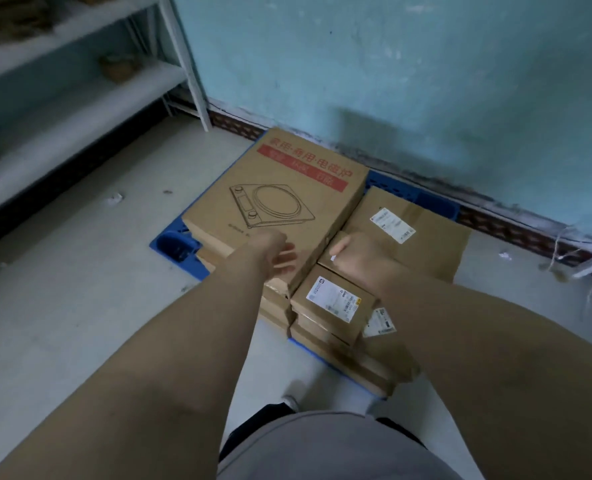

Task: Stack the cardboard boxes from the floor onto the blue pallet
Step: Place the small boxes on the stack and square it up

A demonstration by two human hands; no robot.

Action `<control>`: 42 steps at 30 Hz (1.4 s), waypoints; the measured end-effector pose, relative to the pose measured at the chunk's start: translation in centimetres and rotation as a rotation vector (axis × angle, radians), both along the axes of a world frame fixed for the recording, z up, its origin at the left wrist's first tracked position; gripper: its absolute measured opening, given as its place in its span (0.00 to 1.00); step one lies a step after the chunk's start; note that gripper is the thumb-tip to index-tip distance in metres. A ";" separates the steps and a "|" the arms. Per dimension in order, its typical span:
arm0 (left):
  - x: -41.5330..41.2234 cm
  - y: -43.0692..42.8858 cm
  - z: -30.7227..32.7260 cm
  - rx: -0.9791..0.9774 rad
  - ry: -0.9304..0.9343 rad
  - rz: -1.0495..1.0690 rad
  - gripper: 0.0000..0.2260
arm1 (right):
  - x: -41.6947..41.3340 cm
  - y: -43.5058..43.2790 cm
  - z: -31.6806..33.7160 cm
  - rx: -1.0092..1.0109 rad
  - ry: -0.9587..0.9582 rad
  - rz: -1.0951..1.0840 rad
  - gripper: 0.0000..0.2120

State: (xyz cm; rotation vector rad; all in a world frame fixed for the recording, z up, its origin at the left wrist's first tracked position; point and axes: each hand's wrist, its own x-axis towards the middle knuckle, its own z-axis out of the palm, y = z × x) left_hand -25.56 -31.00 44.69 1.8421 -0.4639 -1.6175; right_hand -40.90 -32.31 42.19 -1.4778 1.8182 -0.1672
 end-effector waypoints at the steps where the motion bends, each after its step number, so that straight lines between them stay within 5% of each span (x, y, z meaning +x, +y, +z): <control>1: 0.5 0.5 0.3 -0.020 -0.007 0.034 0.14 | 0.2 0.0 0.3 -0.004 -0.010 0.051 0.14; 8: 1.4 7.3 0.6 -0.017 -0.097 0.374 0.18 | 1.0 1.4 0.5 -0.028 -0.017 0.403 0.12; 14: -0.1 16.1 0.7 -0.012 -0.125 0.678 0.07 | 1.9 5.5 -0.1 -0.054 -0.007 0.691 0.13; 28: 0.7 46.8 -0.9 0.194 -0.163 1.324 0.09 | 11.0 26.8 -2.2 0.114 -0.053 1.251 0.13; 42: 7.7 66.3 -7.4 0.440 -0.070 1.252 0.06 | 20.2 47.8 -9.5 0.187 0.098 1.231 0.14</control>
